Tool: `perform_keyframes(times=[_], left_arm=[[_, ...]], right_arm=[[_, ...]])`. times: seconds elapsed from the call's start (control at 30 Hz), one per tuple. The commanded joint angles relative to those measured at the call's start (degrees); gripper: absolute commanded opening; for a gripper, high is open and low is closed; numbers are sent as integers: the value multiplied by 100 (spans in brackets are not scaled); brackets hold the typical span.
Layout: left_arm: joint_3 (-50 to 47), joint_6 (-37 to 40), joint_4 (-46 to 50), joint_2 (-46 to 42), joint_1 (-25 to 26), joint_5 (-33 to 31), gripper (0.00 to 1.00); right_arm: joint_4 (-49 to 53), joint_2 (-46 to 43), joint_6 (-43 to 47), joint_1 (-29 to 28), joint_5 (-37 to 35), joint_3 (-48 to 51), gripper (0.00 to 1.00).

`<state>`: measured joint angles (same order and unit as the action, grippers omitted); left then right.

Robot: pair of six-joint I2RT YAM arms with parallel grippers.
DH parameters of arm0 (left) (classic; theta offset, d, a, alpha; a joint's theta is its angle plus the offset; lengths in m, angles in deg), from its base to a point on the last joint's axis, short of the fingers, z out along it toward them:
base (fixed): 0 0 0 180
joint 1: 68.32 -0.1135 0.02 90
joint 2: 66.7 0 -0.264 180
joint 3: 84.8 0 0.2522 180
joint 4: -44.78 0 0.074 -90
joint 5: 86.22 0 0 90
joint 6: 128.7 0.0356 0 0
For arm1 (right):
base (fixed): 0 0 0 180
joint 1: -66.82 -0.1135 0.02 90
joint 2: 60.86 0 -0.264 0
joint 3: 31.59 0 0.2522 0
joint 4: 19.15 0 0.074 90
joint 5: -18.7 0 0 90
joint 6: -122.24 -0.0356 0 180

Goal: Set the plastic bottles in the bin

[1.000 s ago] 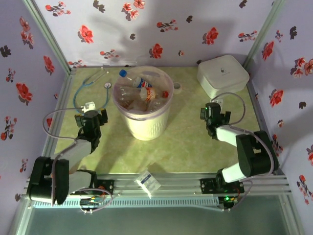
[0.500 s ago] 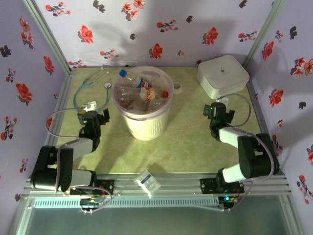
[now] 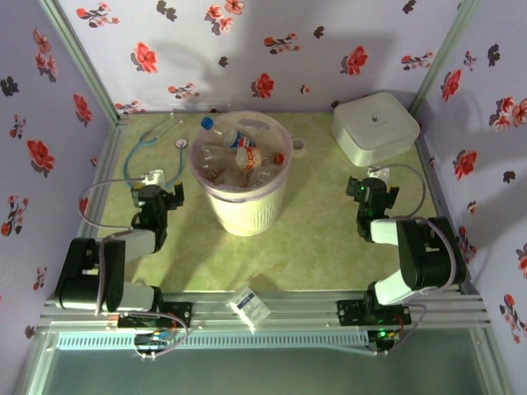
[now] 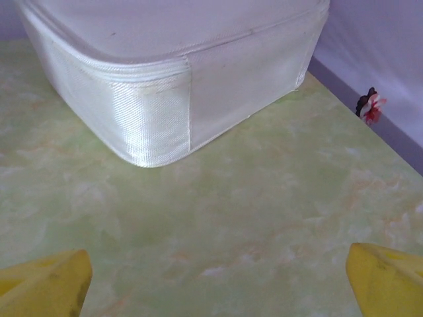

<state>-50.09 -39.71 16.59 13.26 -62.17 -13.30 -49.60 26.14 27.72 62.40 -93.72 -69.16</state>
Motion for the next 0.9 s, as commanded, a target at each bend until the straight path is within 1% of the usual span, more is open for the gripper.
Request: perform_keyframes(times=[0.0,0.03,0.07,0.1,0.13,0.17,0.2,0.27,0.37,0.43,0.87], left_arm=[[-25,112,-1147,691,-279,302,100],[29,167,-1431,991,-331,328,100],[140,11,-891,813,-389,457,100],[145,-29,-892,841,-457,496,100],[123,-23,-1090,906,-483,508,100],[163,-48,-842,822,-490,530,100],[143,-41,-990,882,-492,524,100],[157,-48,-931,867,-492,530,100],[147,-48,-988,880,-494,530,100],[147,-48,-977,877,-504,530,100],[137,-48,-983,873,-493,530,100]], right_arm=[[-1451,451,-131,170,203,362,100],[-856,212,-161,171,254,265,99],[-447,119,-244,185,281,179,99],[-815,269,-203,196,281,231,99],[-1117,347,-186,197,257,295,99],[-949,258,-217,201,233,279,99],[-723,174,-285,205,153,259,99],[-1065,264,-253,214,94,342,99],[-803,203,-244,205,114,266,99],[-946,247,-225,205,108,299,99],[-896,231,-231,205,115,292,99]])
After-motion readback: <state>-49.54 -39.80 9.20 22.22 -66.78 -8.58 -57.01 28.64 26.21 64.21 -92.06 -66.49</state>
